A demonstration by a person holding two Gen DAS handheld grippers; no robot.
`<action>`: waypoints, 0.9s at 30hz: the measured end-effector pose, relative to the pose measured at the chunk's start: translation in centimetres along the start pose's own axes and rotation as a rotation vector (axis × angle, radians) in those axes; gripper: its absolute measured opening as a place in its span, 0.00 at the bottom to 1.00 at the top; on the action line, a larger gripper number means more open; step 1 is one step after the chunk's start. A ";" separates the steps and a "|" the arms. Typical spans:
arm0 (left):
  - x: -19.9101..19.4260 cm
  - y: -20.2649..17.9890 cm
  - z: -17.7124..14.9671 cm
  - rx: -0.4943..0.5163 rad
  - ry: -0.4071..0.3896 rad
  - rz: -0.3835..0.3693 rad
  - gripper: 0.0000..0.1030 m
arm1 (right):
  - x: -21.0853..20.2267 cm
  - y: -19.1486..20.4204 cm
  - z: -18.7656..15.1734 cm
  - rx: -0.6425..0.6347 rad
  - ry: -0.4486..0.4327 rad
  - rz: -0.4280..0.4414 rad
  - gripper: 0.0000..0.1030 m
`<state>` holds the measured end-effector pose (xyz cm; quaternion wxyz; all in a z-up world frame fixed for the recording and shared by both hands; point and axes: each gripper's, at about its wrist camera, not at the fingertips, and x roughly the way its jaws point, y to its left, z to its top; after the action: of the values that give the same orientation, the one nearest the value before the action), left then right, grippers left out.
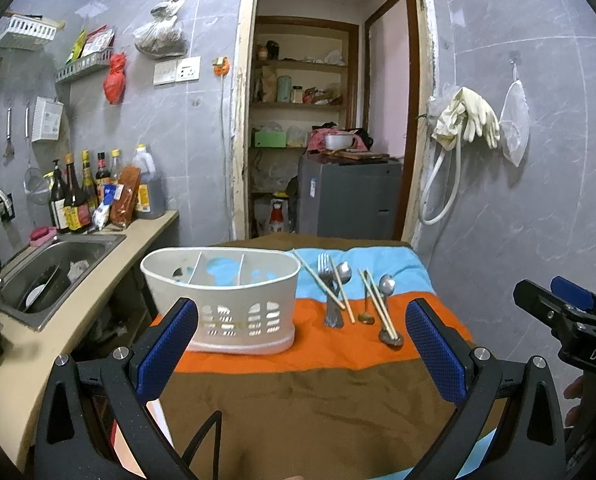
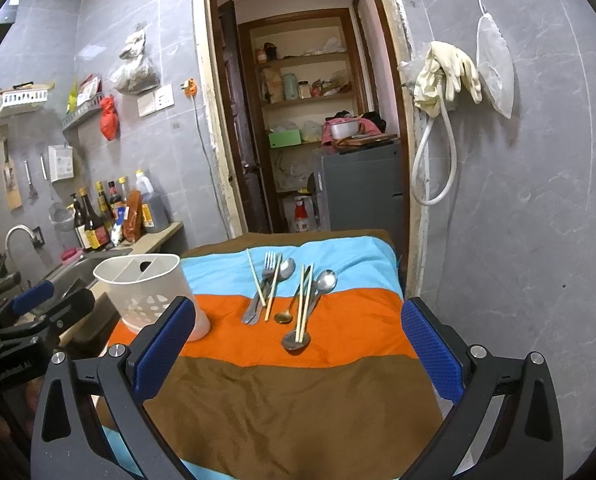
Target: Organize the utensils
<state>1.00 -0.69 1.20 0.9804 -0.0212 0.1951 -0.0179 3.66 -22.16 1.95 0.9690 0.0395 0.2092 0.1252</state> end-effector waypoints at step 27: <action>17.2 -7.3 4.5 -0.040 0.086 -0.008 0.84 | 14.0 -10.8 4.9 -0.050 0.142 0.182 0.78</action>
<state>18.38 -8.55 -0.86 0.9703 -0.0406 0.2376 -0.0187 20.48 -29.03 -0.51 0.9371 0.0254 0.2695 0.2203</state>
